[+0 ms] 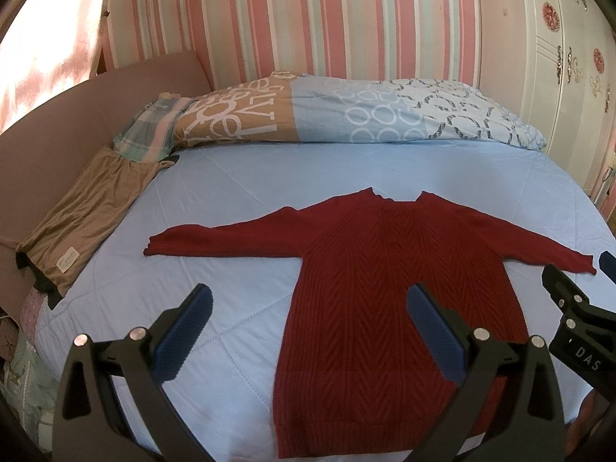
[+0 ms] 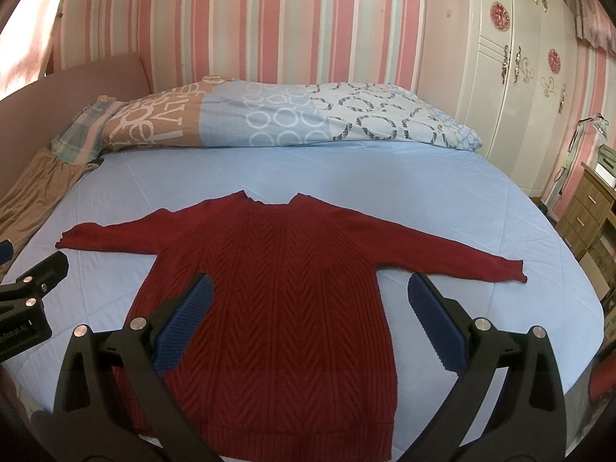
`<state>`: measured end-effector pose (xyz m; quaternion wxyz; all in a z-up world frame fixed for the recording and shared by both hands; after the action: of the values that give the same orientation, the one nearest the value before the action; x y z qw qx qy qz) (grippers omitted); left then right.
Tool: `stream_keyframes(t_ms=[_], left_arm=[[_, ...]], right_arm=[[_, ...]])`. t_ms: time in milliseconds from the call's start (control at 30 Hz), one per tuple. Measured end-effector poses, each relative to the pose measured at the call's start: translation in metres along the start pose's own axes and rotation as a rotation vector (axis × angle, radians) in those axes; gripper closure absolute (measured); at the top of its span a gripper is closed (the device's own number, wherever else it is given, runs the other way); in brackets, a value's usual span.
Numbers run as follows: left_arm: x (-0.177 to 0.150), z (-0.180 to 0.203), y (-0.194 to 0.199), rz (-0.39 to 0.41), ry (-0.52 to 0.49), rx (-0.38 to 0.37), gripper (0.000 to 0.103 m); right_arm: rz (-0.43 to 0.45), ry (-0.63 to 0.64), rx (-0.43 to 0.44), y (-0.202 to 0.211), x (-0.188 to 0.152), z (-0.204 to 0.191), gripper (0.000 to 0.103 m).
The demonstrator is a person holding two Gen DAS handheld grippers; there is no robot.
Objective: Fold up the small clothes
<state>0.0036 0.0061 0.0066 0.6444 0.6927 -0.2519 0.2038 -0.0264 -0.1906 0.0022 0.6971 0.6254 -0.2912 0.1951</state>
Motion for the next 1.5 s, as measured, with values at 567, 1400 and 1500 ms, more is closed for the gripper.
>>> stream_keyframes(t_ms=[567,1400,1500], left_arm=[[-0.0016,0.0000,-0.0009,0.001,0.003,0.001,0.002],[-0.0037,-0.0014,-0.0039,-0.005,-0.004,0.005,0.002],[-0.0061,0.0013,-0.0090,-0.008,-0.006,0.005,0.002]], right_arm=[[-0.002,0.003,-0.001,-0.0017,-0.0015,-0.0020,0.003],[-0.006,0.008,0.001,-0.0079,-0.0023,0.0001,0.003],[-0.006,0.005,-0.002,-0.0097,-0.0026,0.0007,0.003]])
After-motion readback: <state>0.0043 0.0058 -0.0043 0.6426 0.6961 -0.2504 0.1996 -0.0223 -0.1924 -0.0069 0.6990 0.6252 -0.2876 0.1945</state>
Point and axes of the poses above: each gripper's, at about its wrist camera, not at the fingertips, and y roughly against the way its jaws point, z to its right, x to its top, the point moved 1 cm from there along -y, roughly the way its jaws point, and after that the axes turned 12 degrees about -z, right-handed, at the moved point
